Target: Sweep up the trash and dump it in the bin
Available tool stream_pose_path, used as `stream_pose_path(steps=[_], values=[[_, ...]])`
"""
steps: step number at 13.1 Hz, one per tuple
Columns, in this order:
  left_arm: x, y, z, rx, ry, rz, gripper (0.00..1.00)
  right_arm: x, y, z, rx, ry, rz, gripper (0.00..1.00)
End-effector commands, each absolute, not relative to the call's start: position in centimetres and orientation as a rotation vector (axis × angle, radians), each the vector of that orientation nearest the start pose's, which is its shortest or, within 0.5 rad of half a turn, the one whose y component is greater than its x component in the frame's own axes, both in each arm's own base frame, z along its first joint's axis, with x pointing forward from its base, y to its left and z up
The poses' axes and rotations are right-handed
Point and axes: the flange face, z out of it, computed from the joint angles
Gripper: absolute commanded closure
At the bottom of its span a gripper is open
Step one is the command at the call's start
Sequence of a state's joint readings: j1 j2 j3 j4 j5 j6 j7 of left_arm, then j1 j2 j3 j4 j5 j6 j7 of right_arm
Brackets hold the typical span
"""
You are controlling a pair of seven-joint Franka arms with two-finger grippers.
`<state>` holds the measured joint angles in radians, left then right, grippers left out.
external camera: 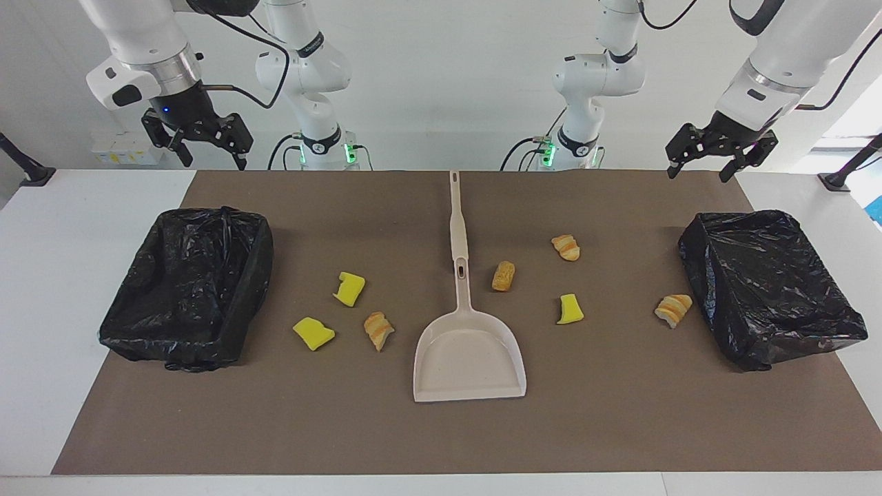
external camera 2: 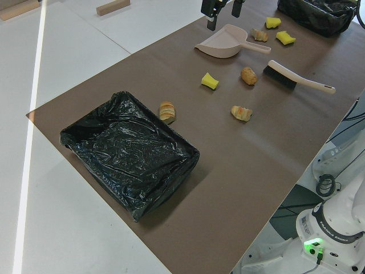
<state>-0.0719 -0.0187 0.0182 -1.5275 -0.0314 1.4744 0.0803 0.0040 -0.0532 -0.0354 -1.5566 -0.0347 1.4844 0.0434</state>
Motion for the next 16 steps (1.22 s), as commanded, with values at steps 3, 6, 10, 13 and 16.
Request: stream_pose_path(steps=[3, 6, 10, 13, 16], values=[[53.5, -3.5, 64.6, -3.157, 0.265, 0.062, 0.00, 53.0, -2.9, 65.4, -3.159, -0.040, -0.047, 0.00], [52.9, -3.5, 64.3, -3.159, 0.284, 0.115, 0.00, 53.0, -2.6, 65.3, -3.159, -0.052, -0.047, 0.00], [51.8, -5.8, 62.6, -3.220, 0.334, 0.123, 0.00, 52.4, -2.3, 65.1, -3.174, -0.064, 0.025, 0.00], [51.0, -10.3, 61.2, -3.227, 0.453, 0.102, 0.00, 51.9, -1.8, 63.5, -3.160, -0.031, 0.047, 0.00], [49.8, -16.0, 57.0, -3.201, 0.594, 0.099, 0.00, 55.0, 0.0, 60.7, -3.154, 0.145, 0.026, 0.00]])
